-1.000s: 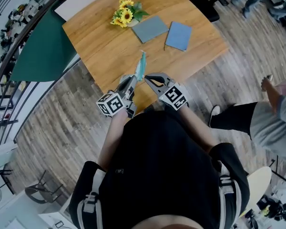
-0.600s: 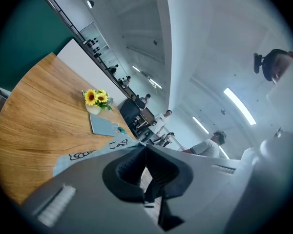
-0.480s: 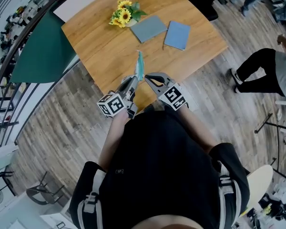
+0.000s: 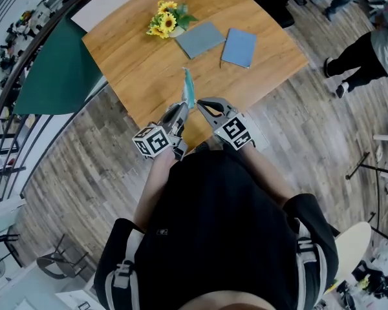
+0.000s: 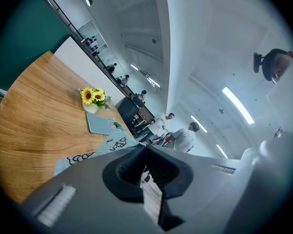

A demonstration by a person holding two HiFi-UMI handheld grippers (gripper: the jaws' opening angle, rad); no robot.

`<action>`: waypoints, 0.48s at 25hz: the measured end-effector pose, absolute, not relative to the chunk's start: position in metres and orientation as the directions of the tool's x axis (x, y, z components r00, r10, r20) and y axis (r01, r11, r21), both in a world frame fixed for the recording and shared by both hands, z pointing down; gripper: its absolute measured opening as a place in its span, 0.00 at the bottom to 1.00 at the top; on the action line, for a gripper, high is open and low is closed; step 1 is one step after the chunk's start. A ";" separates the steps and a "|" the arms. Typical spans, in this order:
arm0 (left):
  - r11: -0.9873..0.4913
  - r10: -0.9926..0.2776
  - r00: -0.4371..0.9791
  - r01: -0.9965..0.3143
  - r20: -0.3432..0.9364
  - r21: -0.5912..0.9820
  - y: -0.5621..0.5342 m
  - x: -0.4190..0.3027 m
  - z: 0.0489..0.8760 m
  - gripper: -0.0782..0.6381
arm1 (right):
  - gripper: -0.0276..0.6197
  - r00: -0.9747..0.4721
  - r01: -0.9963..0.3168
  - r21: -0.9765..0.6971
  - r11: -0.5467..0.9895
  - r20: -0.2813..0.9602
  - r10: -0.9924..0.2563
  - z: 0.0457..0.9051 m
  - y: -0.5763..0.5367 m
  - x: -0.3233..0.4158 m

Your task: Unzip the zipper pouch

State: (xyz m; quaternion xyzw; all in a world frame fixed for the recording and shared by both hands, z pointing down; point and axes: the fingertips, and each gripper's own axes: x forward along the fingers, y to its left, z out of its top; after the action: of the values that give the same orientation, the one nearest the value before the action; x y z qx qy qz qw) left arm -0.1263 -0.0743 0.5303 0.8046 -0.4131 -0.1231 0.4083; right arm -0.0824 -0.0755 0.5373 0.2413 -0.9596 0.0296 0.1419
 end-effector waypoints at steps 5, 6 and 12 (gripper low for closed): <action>-0.333 -0.762 0.633 -0.564 0.137 0.755 -0.077 -0.125 0.528 0.11 | 0.05 -0.833 -0.493 0.007 0.870 0.286 -0.474 0.536 -0.080 -0.082; -0.334 -0.761 0.634 -0.564 0.137 0.755 -0.077 -0.124 0.528 0.11 | 0.05 -0.832 -0.496 0.004 0.868 0.286 -0.476 0.536 -0.080 -0.081; -0.318 -0.779 0.617 -0.546 0.115 0.775 -0.077 -0.128 0.530 0.12 | 0.05 -0.859 -0.462 -0.006 0.887 0.253 -0.446 0.529 -0.074 -0.080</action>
State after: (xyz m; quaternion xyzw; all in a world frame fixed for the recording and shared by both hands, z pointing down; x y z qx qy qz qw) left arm -0.1278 -0.0768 0.5298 0.7994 -0.4144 -0.1415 0.4113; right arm -0.0803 -0.0744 0.5287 0.2356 -0.9635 0.0330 0.1230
